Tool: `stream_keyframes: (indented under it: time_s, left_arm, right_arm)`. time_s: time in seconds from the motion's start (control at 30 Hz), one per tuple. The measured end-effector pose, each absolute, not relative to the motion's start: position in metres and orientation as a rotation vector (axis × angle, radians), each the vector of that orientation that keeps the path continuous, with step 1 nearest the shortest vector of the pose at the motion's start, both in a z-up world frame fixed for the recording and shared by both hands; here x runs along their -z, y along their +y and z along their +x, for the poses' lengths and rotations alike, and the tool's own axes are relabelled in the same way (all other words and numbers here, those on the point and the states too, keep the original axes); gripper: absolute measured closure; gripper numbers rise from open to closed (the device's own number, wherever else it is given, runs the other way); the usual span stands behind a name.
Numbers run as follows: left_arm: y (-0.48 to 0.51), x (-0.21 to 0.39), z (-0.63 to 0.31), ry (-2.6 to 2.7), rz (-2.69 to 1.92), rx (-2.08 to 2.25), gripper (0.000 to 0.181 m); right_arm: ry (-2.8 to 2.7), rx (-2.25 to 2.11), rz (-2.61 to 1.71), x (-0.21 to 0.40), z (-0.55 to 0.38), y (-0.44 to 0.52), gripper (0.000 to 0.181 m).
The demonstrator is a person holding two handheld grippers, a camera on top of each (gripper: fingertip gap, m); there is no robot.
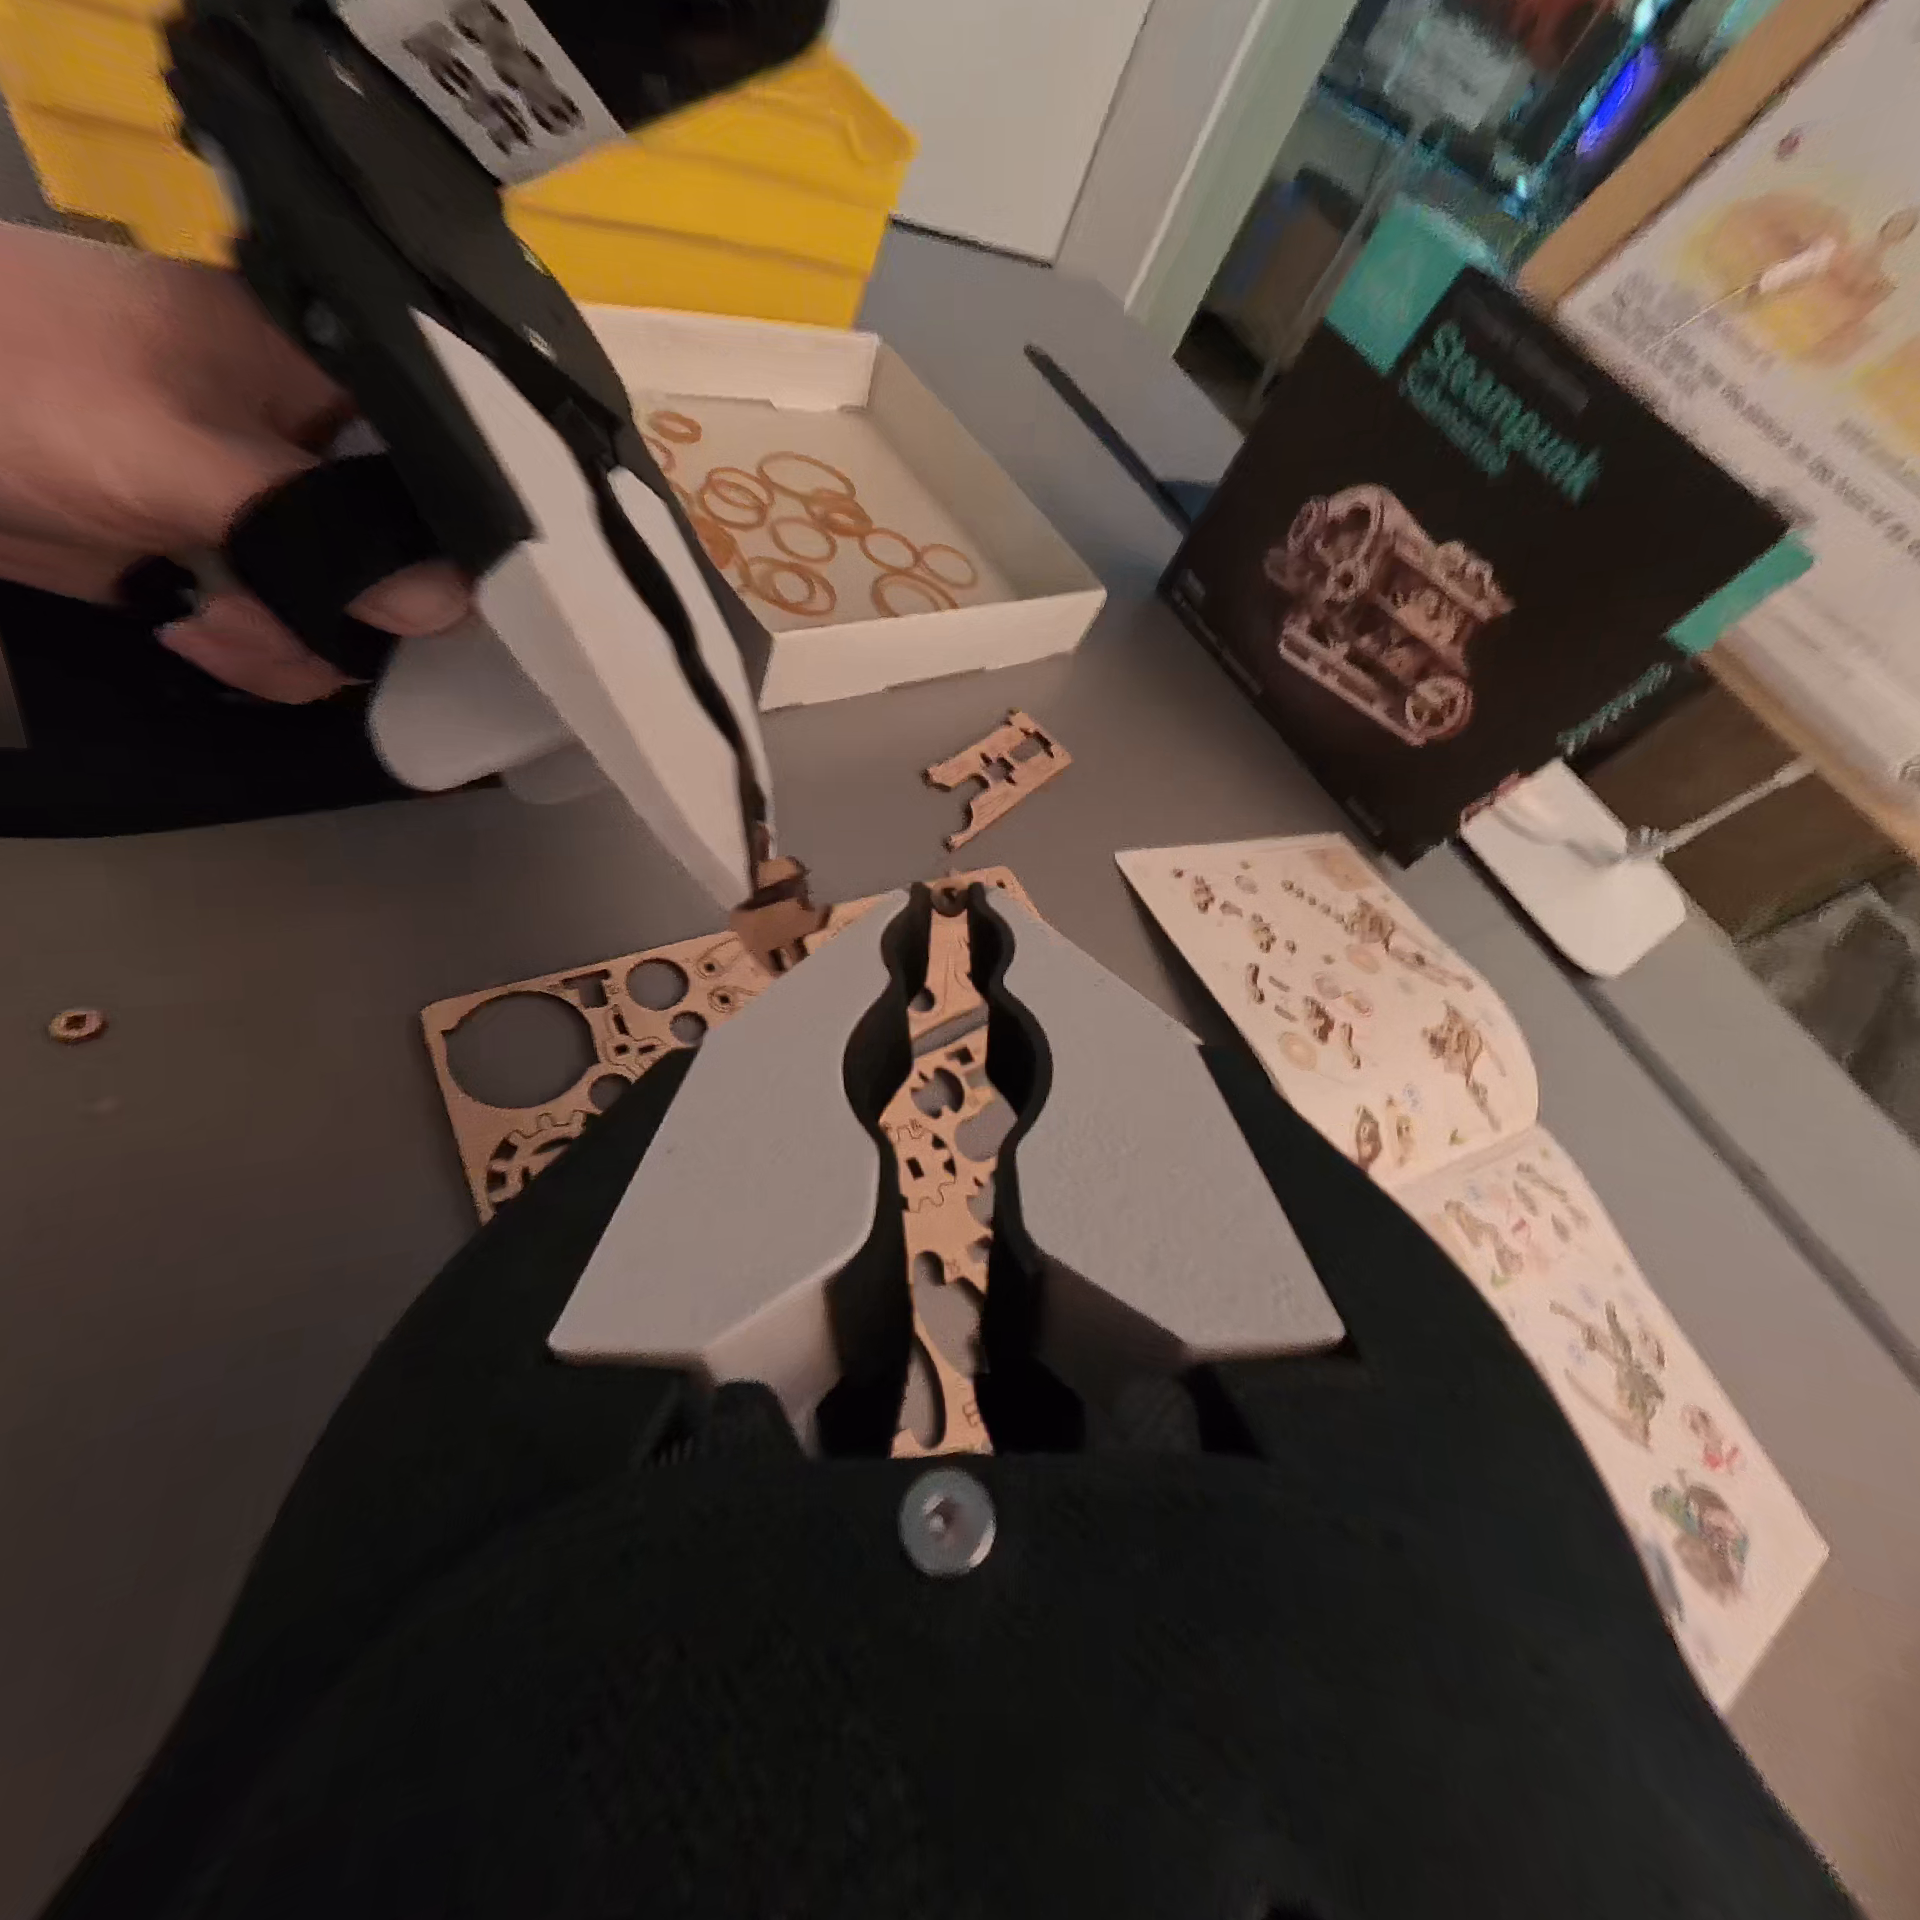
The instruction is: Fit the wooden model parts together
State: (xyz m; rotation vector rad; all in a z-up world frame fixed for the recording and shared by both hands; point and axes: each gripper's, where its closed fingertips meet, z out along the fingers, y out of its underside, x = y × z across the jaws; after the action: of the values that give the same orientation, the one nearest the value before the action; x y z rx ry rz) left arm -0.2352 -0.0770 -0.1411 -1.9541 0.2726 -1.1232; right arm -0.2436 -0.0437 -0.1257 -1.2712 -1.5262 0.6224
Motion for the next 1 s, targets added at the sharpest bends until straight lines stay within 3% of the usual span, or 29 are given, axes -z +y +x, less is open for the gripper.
stream_keyframes:
  time_s: [0.2,1.0]
  left_arm:
    - [-0.076,0.143,-0.239,0.227,-1.96,1.155,0.177]
    - [-0.077,0.134,-0.237,0.147,-1.884,1.313,0.177]
  right_arm:
    - [-1.659,-0.564,-1.053,0.125,-0.246,-0.074,0.177]
    - [-1.636,-0.668,-1.135,0.123,-0.247,-0.075,0.176]
